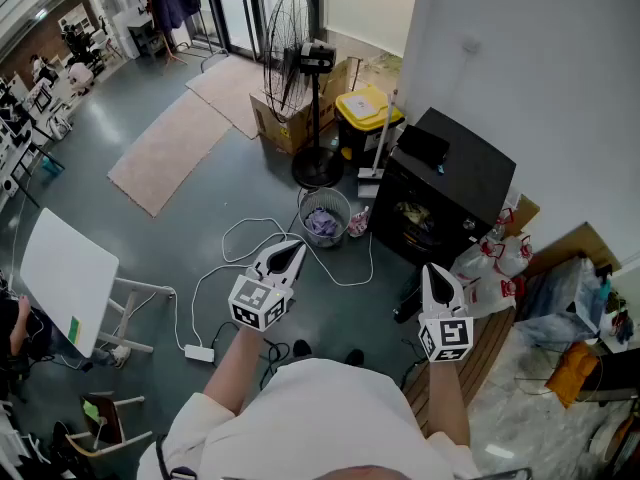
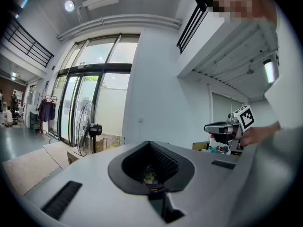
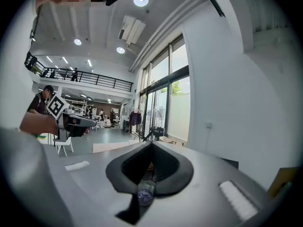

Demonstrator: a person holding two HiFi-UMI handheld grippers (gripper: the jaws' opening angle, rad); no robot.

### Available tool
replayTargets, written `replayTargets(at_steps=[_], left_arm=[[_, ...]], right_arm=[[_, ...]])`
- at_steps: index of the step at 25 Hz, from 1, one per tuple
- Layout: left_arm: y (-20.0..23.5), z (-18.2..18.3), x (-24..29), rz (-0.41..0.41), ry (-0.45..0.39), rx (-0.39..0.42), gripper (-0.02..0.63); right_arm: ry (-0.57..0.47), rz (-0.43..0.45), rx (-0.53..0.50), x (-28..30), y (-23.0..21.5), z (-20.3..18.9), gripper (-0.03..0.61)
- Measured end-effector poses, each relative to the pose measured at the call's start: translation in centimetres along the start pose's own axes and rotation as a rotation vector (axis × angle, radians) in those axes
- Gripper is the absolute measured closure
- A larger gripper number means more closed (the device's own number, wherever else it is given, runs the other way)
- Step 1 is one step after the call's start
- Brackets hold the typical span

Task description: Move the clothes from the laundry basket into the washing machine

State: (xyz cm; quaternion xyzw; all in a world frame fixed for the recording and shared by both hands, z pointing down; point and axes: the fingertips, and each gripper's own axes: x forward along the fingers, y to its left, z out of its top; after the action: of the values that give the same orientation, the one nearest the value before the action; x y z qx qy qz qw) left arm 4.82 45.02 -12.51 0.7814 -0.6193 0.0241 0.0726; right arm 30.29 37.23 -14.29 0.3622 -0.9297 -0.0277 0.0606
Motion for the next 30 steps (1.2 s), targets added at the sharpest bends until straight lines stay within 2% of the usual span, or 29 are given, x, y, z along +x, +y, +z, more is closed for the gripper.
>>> replayTargets(at_steps=[16, 30], left_arm=[[1.6, -0.7, 0.7, -0.015, 0.016, -0.013, 0.607], [4.4, -2.6, -2.2, -0.046, 0.035, -0.011, 0.607]], right_arm=[[0.019, -0.028, 0.022, 1.9, 0.3, -0.6, 0.568], [0.026, -0.053, 0.041, 3.0, 4.8, -1.6, 0.568]])
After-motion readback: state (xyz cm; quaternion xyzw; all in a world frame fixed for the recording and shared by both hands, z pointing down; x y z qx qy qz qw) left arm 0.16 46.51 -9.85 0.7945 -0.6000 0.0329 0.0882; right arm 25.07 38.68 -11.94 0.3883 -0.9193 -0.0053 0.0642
